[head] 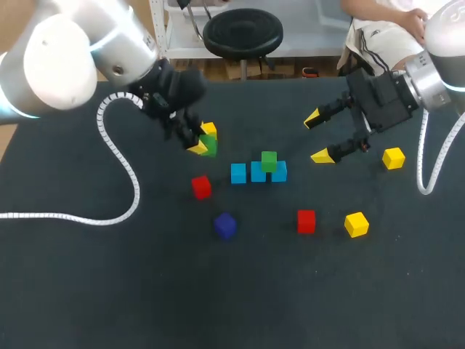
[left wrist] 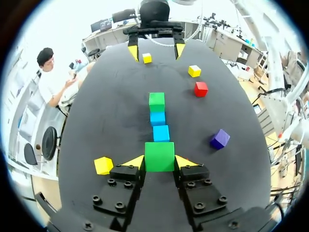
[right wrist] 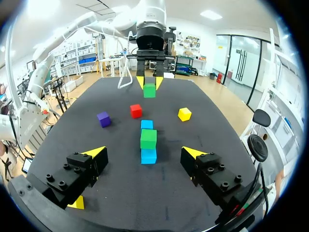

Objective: Place the blue cubes, place green cubes on the blue cubes, place the yellow cubes on the green cubes, then place the red cubes on the yellow cubes, and place purple cube on the red cubes.

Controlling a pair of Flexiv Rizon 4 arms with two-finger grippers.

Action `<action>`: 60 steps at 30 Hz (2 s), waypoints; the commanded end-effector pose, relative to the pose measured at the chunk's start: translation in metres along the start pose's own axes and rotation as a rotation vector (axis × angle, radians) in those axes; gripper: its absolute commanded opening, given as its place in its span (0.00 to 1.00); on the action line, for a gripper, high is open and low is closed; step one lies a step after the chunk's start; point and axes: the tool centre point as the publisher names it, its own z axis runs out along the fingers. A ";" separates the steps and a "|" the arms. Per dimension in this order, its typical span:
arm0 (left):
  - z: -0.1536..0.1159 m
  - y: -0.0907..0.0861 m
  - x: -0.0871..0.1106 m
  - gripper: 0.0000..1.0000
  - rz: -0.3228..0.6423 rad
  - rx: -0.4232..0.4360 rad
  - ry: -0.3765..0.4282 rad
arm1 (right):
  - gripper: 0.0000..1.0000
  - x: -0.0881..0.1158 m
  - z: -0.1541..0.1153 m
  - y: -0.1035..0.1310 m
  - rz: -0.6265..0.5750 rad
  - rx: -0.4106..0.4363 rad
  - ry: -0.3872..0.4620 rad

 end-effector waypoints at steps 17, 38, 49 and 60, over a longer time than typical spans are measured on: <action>-0.009 -0.009 0.003 0.00 0.025 -0.060 -0.026 | 1.00 0.000 0.000 0.001 -0.001 0.002 0.000; -0.009 -0.012 -0.007 0.00 0.078 -0.071 -0.082 | 1.00 0.000 0.000 0.001 -0.001 0.002 0.000; 0.001 -0.021 -0.038 0.00 0.101 -0.055 -0.089 | 1.00 0.000 0.000 0.001 -0.001 0.002 0.000; 0.015 -0.046 -0.047 0.00 -0.011 -0.005 -0.067 | 1.00 0.000 0.000 0.001 -0.001 0.002 0.000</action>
